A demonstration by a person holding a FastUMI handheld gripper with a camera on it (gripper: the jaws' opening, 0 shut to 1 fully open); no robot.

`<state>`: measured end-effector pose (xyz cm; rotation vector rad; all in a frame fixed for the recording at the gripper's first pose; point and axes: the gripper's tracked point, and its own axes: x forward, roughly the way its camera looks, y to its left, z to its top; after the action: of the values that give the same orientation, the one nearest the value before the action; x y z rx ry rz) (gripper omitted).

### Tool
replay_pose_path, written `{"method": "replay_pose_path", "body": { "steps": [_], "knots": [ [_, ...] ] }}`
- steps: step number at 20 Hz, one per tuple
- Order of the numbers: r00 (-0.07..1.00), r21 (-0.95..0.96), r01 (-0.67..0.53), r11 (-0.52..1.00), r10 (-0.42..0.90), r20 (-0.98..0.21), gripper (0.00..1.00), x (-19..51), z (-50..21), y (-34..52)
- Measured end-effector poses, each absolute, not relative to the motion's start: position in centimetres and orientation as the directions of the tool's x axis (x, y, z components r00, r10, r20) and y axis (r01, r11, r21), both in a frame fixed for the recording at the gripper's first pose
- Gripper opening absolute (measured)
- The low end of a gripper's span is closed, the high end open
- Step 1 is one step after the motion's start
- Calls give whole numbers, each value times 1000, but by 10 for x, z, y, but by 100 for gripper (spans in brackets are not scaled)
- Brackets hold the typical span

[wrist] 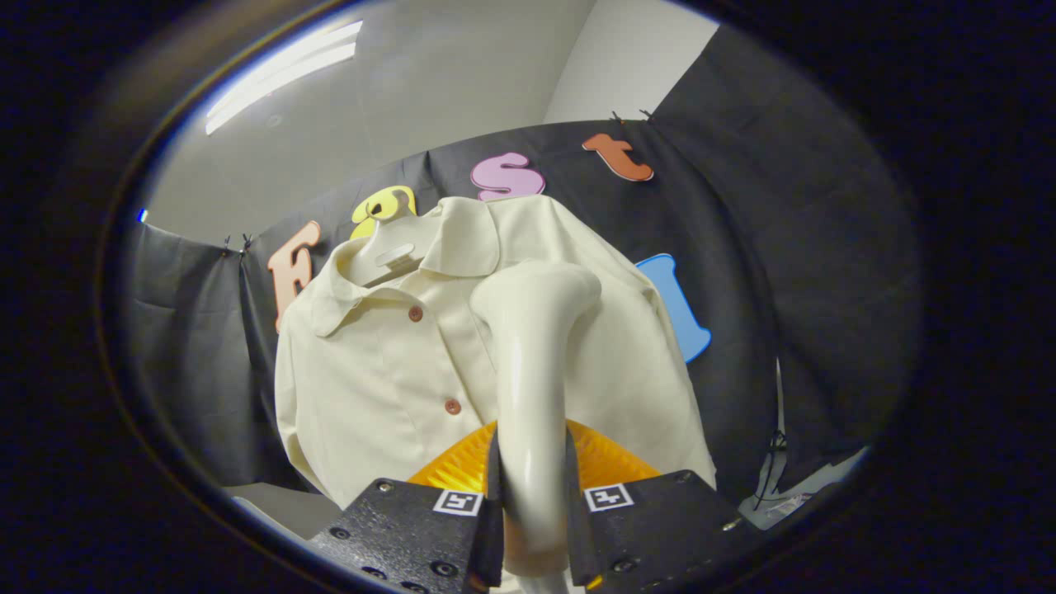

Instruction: Iron the clothes twice with a garment steamer, once on the left side and once on the right side.

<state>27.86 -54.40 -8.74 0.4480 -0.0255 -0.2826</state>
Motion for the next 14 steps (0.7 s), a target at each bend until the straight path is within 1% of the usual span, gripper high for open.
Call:
{"method": "replay_pose_path", "body": {
  "steps": [3, 9, 14],
  "knots": [
    [961, 453, 262, 852, -276, -35, 30, 277, -106, -544],
    [960, 487, 274, 829, -263, -93, 30, 253, -158, -542],
    [952, 496, 306, 813, -257, -167, 30, 231, -210, -540]
  ]
}}
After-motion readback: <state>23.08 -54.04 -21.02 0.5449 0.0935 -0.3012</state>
